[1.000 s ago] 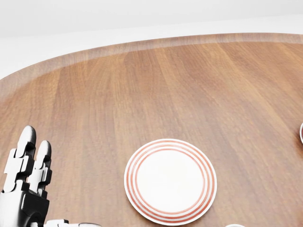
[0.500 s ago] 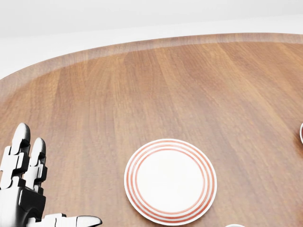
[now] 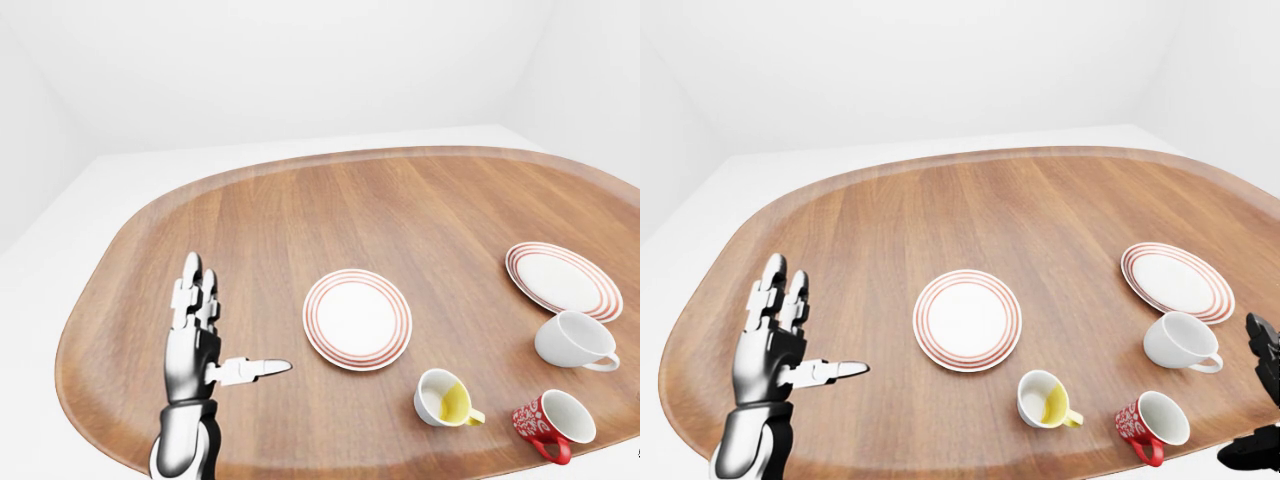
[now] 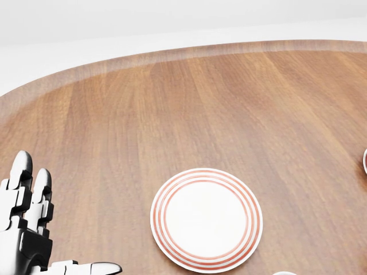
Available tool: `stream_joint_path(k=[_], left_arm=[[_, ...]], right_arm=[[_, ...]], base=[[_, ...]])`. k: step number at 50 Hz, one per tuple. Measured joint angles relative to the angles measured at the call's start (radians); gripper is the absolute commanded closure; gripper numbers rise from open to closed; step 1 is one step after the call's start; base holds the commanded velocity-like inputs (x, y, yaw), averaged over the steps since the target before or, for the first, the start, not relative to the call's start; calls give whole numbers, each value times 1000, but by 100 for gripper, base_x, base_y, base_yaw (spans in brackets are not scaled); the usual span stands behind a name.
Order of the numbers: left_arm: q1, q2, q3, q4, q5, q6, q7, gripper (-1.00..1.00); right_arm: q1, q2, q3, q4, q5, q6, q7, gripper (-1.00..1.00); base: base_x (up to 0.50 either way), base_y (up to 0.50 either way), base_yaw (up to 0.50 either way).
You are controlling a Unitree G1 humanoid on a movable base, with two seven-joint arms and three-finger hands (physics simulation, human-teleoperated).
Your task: Put the red mug on the left plate.
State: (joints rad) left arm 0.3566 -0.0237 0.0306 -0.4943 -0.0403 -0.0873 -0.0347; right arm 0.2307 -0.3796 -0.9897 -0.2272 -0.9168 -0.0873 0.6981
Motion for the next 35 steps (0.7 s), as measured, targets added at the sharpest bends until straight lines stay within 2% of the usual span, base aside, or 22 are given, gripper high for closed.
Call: stream_joint_path(k=[16,35], left_arm=[[-1,1,-1,6,2,0,3,-100],[-9,1,0,16,4,0,5,-100]], right_arm=[[16,7,29,106,-15,0,0,-100],[-40,-98,196,463,140,0,-22,-100]], base=[[0,0,0],[0,0,0]])
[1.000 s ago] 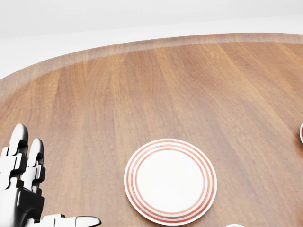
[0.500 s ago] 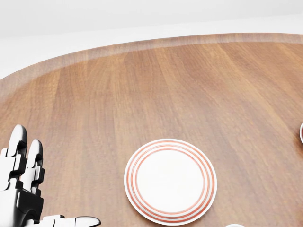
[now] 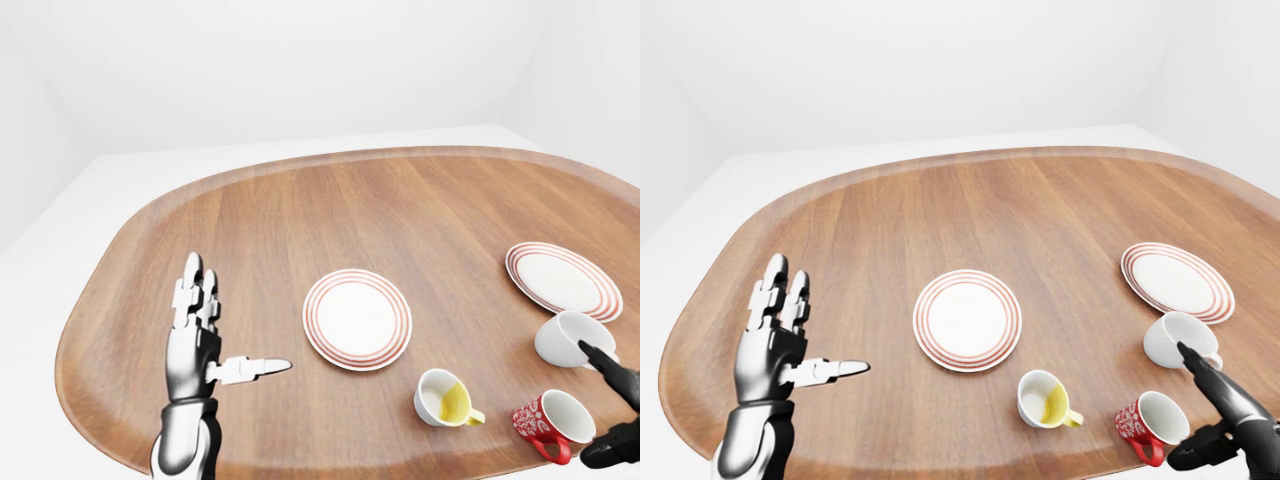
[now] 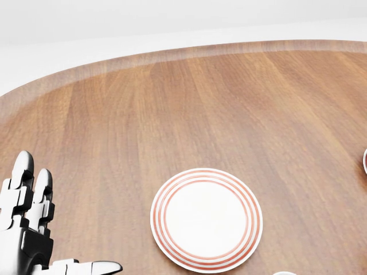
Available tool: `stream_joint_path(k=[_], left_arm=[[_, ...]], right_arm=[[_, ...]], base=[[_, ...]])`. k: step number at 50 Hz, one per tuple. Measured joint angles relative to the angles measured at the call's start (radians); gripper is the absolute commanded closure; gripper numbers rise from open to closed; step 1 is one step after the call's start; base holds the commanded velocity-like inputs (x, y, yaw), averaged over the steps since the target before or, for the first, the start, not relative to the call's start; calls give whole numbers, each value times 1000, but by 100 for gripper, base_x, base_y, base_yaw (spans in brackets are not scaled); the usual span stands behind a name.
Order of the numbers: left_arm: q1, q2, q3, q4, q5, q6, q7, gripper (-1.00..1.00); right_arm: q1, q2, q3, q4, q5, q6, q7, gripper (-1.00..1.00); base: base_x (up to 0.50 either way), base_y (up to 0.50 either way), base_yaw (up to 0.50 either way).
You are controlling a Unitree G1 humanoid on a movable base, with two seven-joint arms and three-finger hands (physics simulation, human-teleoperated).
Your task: Put the red mug on the left plate.
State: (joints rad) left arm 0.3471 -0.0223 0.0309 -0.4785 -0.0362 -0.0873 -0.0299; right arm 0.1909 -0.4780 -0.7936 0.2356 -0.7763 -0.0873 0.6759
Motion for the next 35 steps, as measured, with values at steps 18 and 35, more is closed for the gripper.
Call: stream_joint_path(k=[18,35], left_arm=[[-4,0,1,3,1,0,0,-100],[-10,2,-8,11,9,0,6,-100]], right_arm=[[-35,-43,113,137,59,0,-55,-100],[-57,-82,179,265,100,0,-124,-100]], base=[[0,0,0],[0,0,0]])
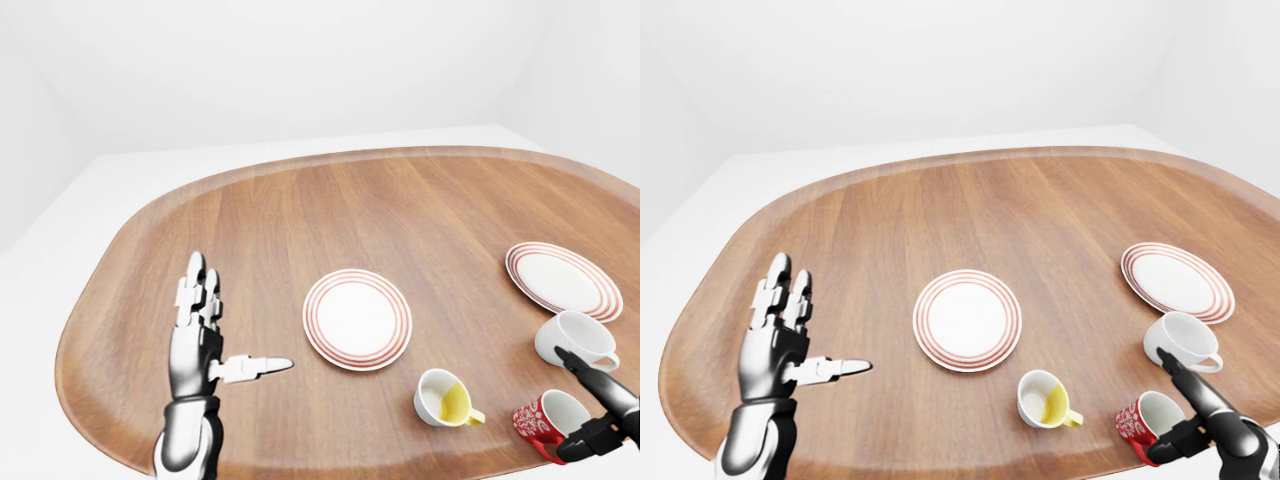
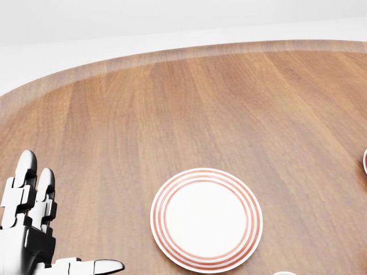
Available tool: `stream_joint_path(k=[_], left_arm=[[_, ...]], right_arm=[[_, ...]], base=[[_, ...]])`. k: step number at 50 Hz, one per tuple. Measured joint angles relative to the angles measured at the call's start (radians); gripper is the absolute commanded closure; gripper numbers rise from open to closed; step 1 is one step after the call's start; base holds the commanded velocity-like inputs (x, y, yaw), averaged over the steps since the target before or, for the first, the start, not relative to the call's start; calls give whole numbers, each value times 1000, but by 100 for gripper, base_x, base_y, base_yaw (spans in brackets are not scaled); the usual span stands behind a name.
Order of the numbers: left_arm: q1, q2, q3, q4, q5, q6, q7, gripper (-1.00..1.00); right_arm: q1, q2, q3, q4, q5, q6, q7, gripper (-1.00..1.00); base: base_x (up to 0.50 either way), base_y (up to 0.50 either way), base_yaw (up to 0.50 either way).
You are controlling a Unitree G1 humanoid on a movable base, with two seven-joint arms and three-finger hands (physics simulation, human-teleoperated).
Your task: Put the red mug on the left plate.
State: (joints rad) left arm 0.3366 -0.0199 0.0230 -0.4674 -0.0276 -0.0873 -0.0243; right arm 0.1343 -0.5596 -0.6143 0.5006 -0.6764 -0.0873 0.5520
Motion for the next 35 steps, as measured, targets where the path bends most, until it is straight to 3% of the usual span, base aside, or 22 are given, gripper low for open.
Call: stream_joint_path(k=[12,13,14,15,28,32,35], left_arm=[[-1,1,-2,1,1,0,2,-100],[-1,1,-2,1,1,0,2,-100],[-1,1,-2,1,2,0,2,-100],[-1,2,-2,1,2,0,2,-100],[-4,2,-3,2,4,0,4,-100],[-4,2,-4,1,5,0,4,-100],[-4,2,-4,1,5,0,5,-100]], right_arm=[[-17,-27,42,85,27,0,-40,-100],[-19,-29,46,92,29,0,-44,-93],[-21,-31,49,99,31,0,-47,-34],[-22,-33,52,105,33,0,-50,100],[-35,-57,95,159,72,0,-56,100],[-30,-51,92,112,69,14,-43,100],[-26,-35,76,10,40,44,-19,100]], base=[[0,0,0],[0,0,0],[0,0,0],[0,0,0],[0,0,0],[0,0,0],[0,0,0]])
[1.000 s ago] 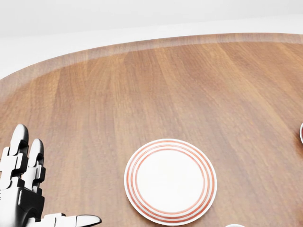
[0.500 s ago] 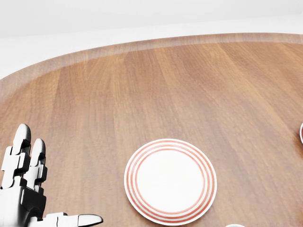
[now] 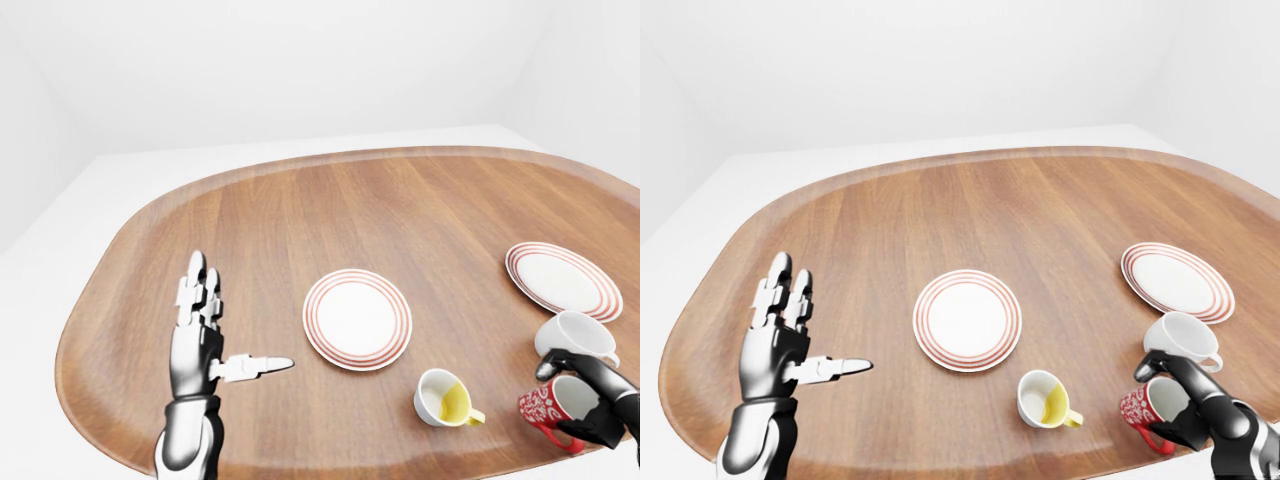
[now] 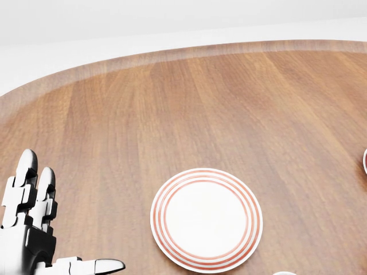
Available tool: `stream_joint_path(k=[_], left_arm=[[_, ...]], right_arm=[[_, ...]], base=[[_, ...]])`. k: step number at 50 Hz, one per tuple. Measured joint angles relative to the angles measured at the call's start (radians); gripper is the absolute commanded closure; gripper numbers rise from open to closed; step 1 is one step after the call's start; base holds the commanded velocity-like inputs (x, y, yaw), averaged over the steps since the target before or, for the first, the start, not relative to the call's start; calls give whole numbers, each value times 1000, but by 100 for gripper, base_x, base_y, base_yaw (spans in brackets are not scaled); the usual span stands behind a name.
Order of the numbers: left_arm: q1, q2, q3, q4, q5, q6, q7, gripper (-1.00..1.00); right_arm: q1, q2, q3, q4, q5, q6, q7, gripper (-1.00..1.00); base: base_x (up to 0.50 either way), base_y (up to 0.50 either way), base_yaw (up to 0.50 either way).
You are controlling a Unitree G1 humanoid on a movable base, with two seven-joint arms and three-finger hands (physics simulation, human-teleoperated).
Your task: Put the red mug on the left plate.
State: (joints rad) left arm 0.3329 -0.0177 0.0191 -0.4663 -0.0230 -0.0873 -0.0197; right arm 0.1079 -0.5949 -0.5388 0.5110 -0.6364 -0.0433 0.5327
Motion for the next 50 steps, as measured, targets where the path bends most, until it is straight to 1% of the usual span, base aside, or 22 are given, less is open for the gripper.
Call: stream_joint_path(k=[2,4,7,8,14,18,22,26,30,38,42,50], left_arm=[[0,0,0,0,0,0,0,-100],[0,0,0,1,0,0,0,-100],[-1,0,1,2,-1,0,0,-100],[-1,0,1,3,-1,0,0,-100],[-3,0,1,6,-2,0,-1,-100],[-4,0,3,7,-4,0,-2,-100],[-5,0,5,9,-6,0,-4,-100],[-6,0,7,11,-9,0,-6,-100],[-7,0,9,12,-12,0,-9,-100],[-8,-1,14,13,-18,0,-14,-100],[-9,-1,15,14,-20,0,-16,-100],[-9,-2,17,14,-26,0,-21,-100]], right_arm=[[-9,11,-17,-81,-25,22,19,100],[-31,18,-28,-175,-54,58,49,100],[-99,14,-25,-305,-96,118,95,100],[-125,11,-19,-340,-112,130,108,100],[-331,-9,64,-458,-192,130,143,100],[-489,-10,143,-458,-242,130,130,100],[-627,12,220,-426,-286,130,103,100],[-724,64,291,-416,-318,131,88,100],[-799,134,361,-410,-357,131,75,100],[-889,284,479,-331,-448,129,18,100],[-907,357,532,-246,-503,107,-26,100],[-942,482,613,1,-584,27,-143,100]], base=[[0,0,0],[0,0,0],[0,0,0],[0,0,0],[0,0,0],[0,0,0],[0,0,0],[0,0,0],[0,0,0],[0,0,0],[0,0,0],[0,0,0]])
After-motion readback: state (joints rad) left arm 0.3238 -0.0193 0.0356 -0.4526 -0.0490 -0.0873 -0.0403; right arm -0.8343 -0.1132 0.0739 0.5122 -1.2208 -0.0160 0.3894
